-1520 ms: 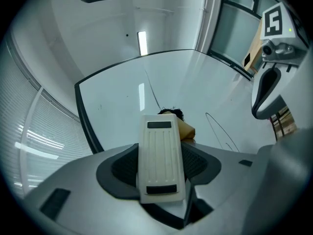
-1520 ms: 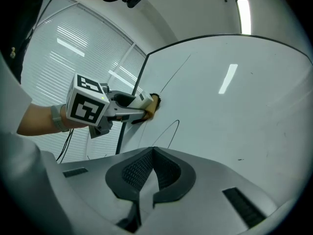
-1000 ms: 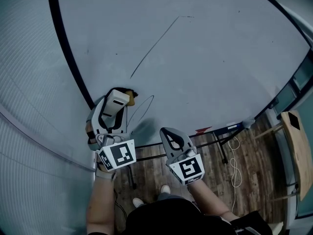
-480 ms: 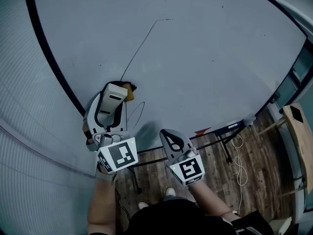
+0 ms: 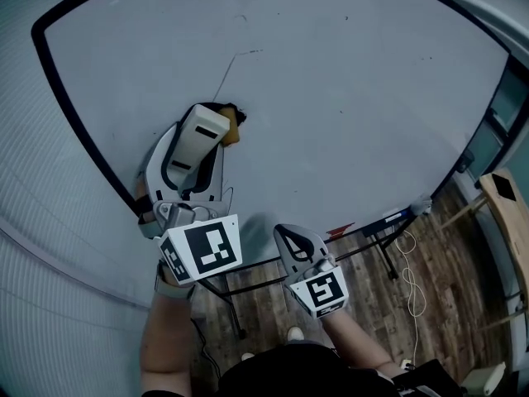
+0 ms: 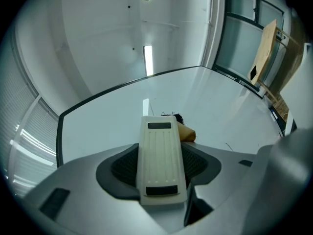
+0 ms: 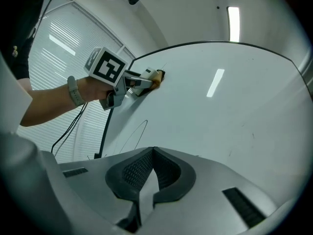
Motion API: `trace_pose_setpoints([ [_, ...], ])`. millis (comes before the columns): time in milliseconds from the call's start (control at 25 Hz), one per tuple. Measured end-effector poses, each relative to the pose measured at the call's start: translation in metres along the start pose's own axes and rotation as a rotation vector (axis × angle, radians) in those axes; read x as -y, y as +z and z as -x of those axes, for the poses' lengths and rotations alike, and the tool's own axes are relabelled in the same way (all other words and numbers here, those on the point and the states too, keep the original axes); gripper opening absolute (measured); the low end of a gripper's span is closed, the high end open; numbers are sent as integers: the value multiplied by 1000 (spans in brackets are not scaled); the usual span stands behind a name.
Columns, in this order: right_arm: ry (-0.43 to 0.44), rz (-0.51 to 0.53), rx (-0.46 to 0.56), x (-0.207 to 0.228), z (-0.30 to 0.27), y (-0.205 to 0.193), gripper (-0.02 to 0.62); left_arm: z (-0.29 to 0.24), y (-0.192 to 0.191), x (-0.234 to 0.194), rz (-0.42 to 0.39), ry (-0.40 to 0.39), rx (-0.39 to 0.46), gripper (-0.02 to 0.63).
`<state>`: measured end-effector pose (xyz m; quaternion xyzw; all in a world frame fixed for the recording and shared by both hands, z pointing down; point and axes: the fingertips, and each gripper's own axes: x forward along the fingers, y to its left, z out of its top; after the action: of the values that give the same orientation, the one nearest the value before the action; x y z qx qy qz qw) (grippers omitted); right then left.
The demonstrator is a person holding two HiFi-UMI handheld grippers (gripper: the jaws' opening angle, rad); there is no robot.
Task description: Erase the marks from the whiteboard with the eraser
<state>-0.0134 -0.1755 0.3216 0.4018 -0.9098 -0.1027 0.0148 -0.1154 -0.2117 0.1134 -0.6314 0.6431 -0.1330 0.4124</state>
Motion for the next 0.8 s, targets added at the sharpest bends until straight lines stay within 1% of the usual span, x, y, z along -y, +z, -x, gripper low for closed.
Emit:
trace_pose_setpoints([
  [80, -9, 9, 6, 7, 2, 1, 26, -10, 19, -3, -22, -7, 27, 262],
  [320, -71, -30, -8, 34, 6, -1, 26, -51, 77, -10, -66, -44, 124, 264],
  [520, -76, 3, -4, 41, 10, 2, 26, -76, 122, -35, -74, -25, 187, 264],
  [640, -84, 4, 1, 44, 13, 3, 26, -84, 138, -49, -81, -10, 209, 264],
  [720, -87, 5, 8, 45, 15, 4, 27, -86, 142, -51, -84, -2, 219, 264],
  [800, -98, -8, 6, 46, 16, 2, 26, -83, 141, -51, -103, 27, 242, 264],
])
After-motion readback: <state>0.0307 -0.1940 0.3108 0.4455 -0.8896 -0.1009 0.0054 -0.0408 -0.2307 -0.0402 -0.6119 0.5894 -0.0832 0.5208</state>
